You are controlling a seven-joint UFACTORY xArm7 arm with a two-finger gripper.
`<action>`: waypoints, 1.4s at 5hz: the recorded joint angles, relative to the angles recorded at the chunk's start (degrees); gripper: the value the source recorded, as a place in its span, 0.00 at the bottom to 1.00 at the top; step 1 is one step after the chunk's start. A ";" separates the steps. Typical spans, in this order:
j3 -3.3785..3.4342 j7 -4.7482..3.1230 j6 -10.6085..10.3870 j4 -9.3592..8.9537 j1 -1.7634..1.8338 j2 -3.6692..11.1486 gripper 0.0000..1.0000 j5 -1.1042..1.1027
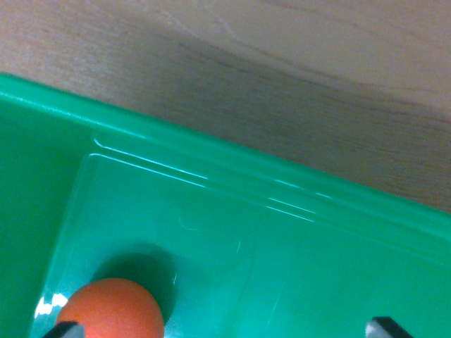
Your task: Pick fruit
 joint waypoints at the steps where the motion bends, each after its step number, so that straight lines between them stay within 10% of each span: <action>1: 0.00 0.00 0.00 0.00 0.00 0.00 0.00 0.00; 7: 0.84 -3.66 -7.83 -6.95 1.14 2.01 0.00 0.72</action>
